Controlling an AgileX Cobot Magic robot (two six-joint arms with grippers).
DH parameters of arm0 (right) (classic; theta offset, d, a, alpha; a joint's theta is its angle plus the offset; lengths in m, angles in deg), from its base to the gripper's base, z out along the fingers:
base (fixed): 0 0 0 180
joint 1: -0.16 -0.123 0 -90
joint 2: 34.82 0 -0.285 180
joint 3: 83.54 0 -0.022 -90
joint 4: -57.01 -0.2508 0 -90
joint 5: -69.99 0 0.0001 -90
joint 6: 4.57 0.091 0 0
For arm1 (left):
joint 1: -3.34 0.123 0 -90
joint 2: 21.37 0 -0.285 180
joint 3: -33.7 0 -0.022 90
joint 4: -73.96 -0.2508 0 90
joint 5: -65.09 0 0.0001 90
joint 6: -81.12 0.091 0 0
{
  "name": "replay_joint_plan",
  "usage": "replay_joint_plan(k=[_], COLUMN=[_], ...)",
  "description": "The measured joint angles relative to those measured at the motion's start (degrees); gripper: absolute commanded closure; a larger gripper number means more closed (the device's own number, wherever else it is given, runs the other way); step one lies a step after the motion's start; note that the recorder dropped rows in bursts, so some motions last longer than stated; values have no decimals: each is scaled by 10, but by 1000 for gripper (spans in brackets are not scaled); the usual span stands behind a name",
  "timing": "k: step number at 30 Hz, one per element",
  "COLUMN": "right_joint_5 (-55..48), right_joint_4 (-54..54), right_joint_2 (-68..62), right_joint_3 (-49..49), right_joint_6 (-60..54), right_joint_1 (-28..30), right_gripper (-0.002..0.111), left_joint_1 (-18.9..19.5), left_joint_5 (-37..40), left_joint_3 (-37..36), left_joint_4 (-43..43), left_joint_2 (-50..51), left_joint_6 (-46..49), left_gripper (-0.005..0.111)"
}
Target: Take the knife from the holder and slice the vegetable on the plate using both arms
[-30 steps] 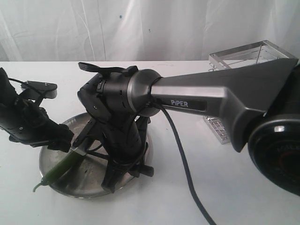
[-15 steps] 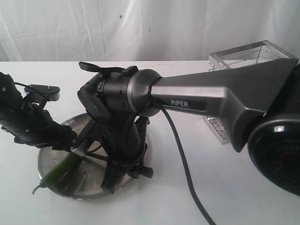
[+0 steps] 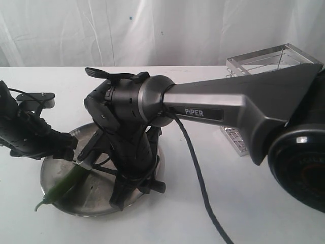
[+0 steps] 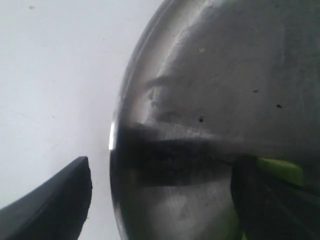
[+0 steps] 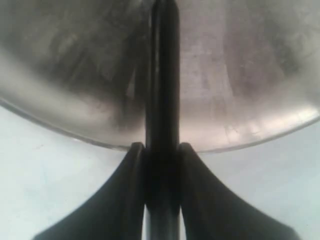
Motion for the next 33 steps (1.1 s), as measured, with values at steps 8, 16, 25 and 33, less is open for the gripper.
replay_joint_plan(k=[8,16,25,33], right_joint_5=[2,5,6,3], right_joint_4=[0,0,-1,-2], right_joint_2=[0,0,0,0], right_joint_3=[0,0,0,0], right_joint_6=[-4,-8,-9,-13], right_joint_1=[0,0,0,0], right_gripper=[108,108,108,108], left_joint_1=[0,0,0,1], left_joint_5=[-14,-9,-25,130], left_joint_3=[2,11,33,36], left_joint_4=[44,56,61,61], left_joint_2=[9,26,58,1], left_joint_6=[29,48,63,70], left_gripper=[29,29,41,47])
